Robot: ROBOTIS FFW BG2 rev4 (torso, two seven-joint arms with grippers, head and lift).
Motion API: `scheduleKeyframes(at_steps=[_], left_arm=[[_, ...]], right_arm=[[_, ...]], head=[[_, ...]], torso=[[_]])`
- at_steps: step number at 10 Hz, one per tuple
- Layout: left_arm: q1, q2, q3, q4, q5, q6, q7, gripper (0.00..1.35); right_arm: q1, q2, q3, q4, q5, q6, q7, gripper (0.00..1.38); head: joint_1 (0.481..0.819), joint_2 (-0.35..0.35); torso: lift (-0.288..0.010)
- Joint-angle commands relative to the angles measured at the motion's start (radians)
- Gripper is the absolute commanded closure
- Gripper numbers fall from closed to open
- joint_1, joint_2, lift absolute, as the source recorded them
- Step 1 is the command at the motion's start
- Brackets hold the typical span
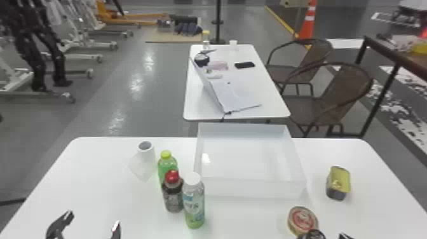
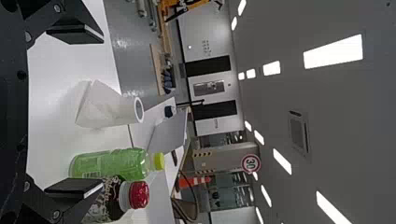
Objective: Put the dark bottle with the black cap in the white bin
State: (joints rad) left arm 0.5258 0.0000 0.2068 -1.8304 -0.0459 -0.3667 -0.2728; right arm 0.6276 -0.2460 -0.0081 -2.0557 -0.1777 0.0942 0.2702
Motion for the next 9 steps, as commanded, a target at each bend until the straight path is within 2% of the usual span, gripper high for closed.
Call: scheduleKeyframes(at_steps=[1, 3, 5, 6, 7, 9], left_arm=[[-0.01, -0.003, 0.0, 0.019, 0.003, -0.017, 0.0, 0.21], [-0.015, -0.003, 0.002, 0.025, 0.005, -0.024, -0.002, 0.21], [-0.021, -0.003, 0.0, 0.036, 0.003, -0.035, -0.002, 0.21], [-0.027, -0.003, 0.003, 0.045, 0.0, -0.046, -0.002, 0.21], [-0.033, -0.003, 0.008, 0.053, -0.005, -0.055, -0.006, 0.21], [-0.032, -0.003, 0.025, 0.059, -0.015, -0.07, -0.009, 0.21]], right_arm=[[0.015, -0.001, -0.053, -0.011, 0.03, 0.053, 0.07, 0.12], [0.015, -0.001, -0.104, 0.014, 0.049, 0.088, 0.147, 0.12], [-0.031, -0.002, -0.142, 0.065, 0.063, 0.144, 0.268, 0.12], [-0.052, -0.032, -0.141, 0.086, 0.047, 0.163, 0.287, 0.12], [-0.072, -0.075, -0.121, 0.112, 0.015, 0.185, 0.296, 0.13], [-0.137, -0.127, -0.069, 0.155, -0.012, 0.231, 0.334, 0.13]], head=[[0.549, 0.0], [0.549, 0.0], [0.549, 0.0], [0.549, 0.0], [0.549, 0.0], [0.549, 0.0]], torso=[[-0.1], [-0.1], [-0.1], [-0.1], [-0.1], [-0.1]])
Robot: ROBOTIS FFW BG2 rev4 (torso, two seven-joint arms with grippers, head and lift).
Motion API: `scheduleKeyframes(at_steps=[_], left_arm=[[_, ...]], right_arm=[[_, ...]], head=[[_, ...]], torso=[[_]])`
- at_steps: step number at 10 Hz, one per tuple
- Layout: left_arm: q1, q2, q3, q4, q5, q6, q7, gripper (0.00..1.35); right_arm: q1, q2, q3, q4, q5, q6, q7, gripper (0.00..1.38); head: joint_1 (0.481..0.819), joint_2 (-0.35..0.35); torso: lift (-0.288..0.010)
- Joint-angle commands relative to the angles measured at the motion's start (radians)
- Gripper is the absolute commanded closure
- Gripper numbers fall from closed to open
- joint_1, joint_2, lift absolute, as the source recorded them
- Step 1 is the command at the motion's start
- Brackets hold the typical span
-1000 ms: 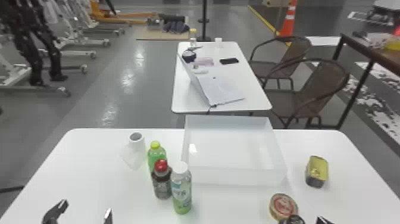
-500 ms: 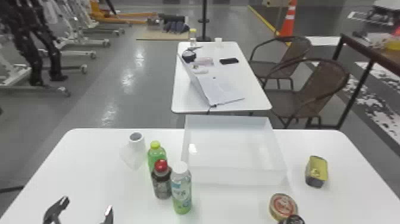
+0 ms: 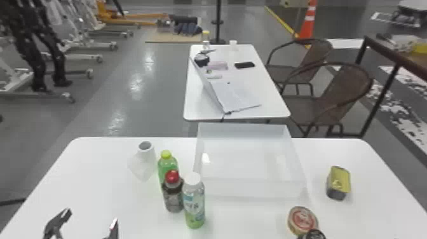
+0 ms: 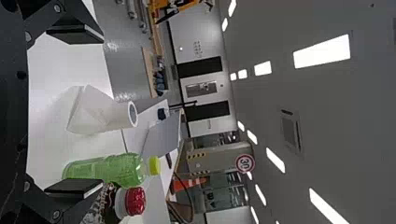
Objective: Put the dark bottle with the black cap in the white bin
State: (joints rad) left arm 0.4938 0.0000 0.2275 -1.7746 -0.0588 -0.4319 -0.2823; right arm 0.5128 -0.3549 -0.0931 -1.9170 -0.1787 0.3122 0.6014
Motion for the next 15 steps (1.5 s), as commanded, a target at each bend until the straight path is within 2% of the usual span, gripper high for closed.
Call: scheduleKeyframes(at_steps=[1, 2, 3, 4, 6, 7, 11, 12, 15], left_arm=[[-0.003, -0.003, 0.009, 0.01, -0.003, -0.013, 0.0, 0.21], [-0.005, -0.003, 0.015, 0.018, -0.006, -0.027, -0.002, 0.21], [-0.008, -0.003, 0.018, 0.026, -0.006, -0.033, -0.003, 0.21], [-0.009, -0.003, 0.02, 0.029, -0.006, -0.036, -0.005, 0.21], [-0.011, -0.003, 0.02, 0.033, -0.003, -0.041, -0.005, 0.21], [-0.014, -0.003, 0.02, 0.037, -0.001, -0.042, -0.005, 0.21], [-0.018, -0.003, 0.015, 0.04, 0.002, -0.042, -0.006, 0.21], [-0.024, -0.003, 0.012, 0.046, 0.004, -0.042, -0.008, 0.21], [-0.035, -0.003, 0.003, 0.055, 0.005, -0.045, -0.008, 0.21]], right_arm=[[-0.062, -0.07, 0.058, 0.039, -0.047, 0.042, 0.011, 0.13], [-0.114, -0.13, 0.113, 0.062, -0.073, 0.073, 0.026, 0.12], [-0.143, -0.164, 0.142, 0.061, -0.079, 0.091, 0.028, 0.12], [-0.142, -0.168, 0.151, 0.039, -0.068, 0.103, 0.014, 0.17], [-0.122, -0.173, 0.155, -0.017, -0.074, 0.134, -0.037, 1.01], [-0.117, -0.173, 0.155, -0.039, -0.076, 0.134, -0.052, 1.22], [-0.149, -0.168, 0.187, -0.092, -0.107, 0.15, -0.097, 1.24], [-0.171, -0.157, 0.19, -0.099, -0.108, 0.16, -0.097, 1.24], [-0.237, -0.088, 0.19, -0.109, -0.059, 0.179, -0.092, 1.24]], head=[[0.549, 0.0], [0.549, 0.0], [0.549, 0.0], [0.549, 0.0], [0.549, 0.0], [0.549, 0.0], [0.549, 0.0], [0.549, 0.0], [0.549, 0.0]], torso=[[-0.1], [-0.1], [-0.1], [-0.1], [-0.1], [-0.1], [-0.1], [-0.1], [-0.1]])
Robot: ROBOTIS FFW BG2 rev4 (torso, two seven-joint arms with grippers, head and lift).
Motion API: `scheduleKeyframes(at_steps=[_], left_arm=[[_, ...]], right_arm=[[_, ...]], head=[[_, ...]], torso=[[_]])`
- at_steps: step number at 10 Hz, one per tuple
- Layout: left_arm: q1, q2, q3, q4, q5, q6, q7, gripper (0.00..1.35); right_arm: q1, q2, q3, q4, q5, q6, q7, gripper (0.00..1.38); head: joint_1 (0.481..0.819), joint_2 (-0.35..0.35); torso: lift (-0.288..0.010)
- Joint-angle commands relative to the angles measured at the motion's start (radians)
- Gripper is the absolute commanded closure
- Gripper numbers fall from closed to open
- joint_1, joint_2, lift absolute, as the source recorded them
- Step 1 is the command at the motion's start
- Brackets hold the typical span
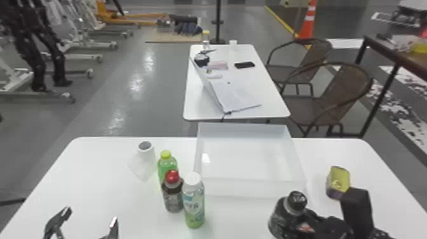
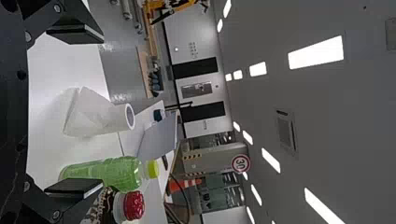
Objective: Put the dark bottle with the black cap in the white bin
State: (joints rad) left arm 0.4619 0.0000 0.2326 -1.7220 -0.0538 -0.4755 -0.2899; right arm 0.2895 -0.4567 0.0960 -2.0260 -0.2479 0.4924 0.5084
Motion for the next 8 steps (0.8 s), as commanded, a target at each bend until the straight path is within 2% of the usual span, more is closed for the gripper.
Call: scheduleKeyframes(at_steps=[1, 6, 7, 8], left_arm=[[-0.009, -0.003, -0.007, 0.009, 0.002, -0.003, 0.0, 0.21], [-0.017, -0.003, -0.012, 0.015, 0.005, -0.008, 0.0, 0.21], [-0.017, -0.003, -0.012, 0.018, 0.008, -0.009, 0.0, 0.21], [-0.019, -0.003, -0.012, 0.021, 0.011, -0.012, 0.0, 0.21]], right_arm=[[-0.046, 0.033, 0.001, 0.01, 0.027, -0.028, 0.002, 1.24], [-0.224, 0.142, 0.011, 0.224, 0.071, -0.224, 0.033, 1.24], [-0.251, 0.155, 0.011, 0.263, 0.084, -0.25, 0.042, 1.24], [-0.277, 0.155, 0.01, 0.306, 0.091, -0.281, 0.044, 1.24]], head=[[0.549, 0.0], [0.549, 0.0], [0.549, 0.0], [0.549, 0.0]], torso=[[-0.1], [-0.1], [-0.1], [-0.1]])
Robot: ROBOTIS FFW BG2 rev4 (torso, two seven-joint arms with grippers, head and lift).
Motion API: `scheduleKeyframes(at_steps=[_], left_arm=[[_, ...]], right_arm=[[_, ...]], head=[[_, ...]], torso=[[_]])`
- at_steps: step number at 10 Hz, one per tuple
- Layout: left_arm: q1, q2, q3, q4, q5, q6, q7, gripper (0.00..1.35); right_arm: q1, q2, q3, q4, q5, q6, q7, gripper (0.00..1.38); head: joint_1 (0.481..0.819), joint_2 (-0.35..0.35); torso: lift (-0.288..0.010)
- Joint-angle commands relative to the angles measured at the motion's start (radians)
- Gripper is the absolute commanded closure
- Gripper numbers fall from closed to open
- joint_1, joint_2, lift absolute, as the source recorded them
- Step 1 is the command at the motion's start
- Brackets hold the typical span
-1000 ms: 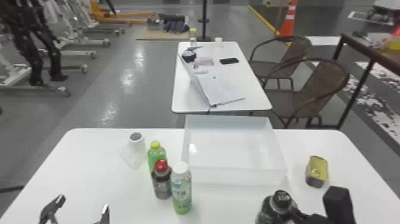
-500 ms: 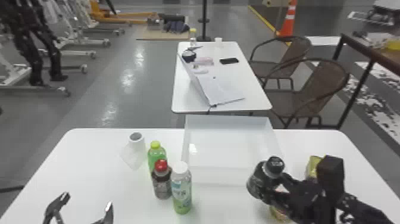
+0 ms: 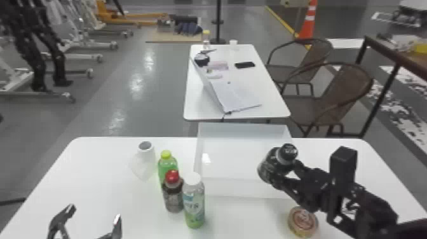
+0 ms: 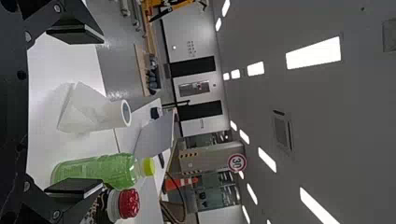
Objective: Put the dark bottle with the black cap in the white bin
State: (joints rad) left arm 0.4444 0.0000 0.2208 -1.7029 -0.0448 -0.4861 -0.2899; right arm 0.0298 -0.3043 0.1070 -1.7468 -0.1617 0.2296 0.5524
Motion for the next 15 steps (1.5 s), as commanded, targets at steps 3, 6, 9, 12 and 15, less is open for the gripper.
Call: scheduleKeyframes(at_steps=[3, 6, 9, 12, 15], left_arm=[[-0.001, -0.003, 0.0, 0.009, 0.013, -0.006, 0.0, 0.21], [0.0, -0.003, 0.005, 0.009, 0.013, -0.012, 0.0, 0.21], [-0.001, -0.003, 0.006, 0.011, 0.01, -0.019, 0.0, 0.21], [-0.004, -0.003, 0.005, 0.014, 0.01, -0.023, 0.0, 0.21], [-0.006, -0.003, 0.003, 0.014, 0.011, -0.025, 0.0, 0.21]], right_arm=[[-0.087, 0.002, -0.013, 0.147, 0.008, -0.095, 0.0, 1.24], [-0.123, -0.003, -0.056, 0.254, 0.005, -0.141, 0.0, 1.24], [-0.149, -0.012, -0.056, 0.32, -0.03, -0.159, 0.001, 1.02], [-0.154, -0.007, -0.056, 0.337, -0.045, -0.173, 0.0, 0.93], [-0.159, 0.011, -0.056, 0.351, -0.041, -0.182, 0.0, 0.08]], head=[[0.549, 0.0], [0.549, 0.0], [0.549, 0.0], [0.549, 0.0], [0.549, 0.0]], torso=[[-0.1], [-0.1], [-0.1], [-0.1], [-0.1]])
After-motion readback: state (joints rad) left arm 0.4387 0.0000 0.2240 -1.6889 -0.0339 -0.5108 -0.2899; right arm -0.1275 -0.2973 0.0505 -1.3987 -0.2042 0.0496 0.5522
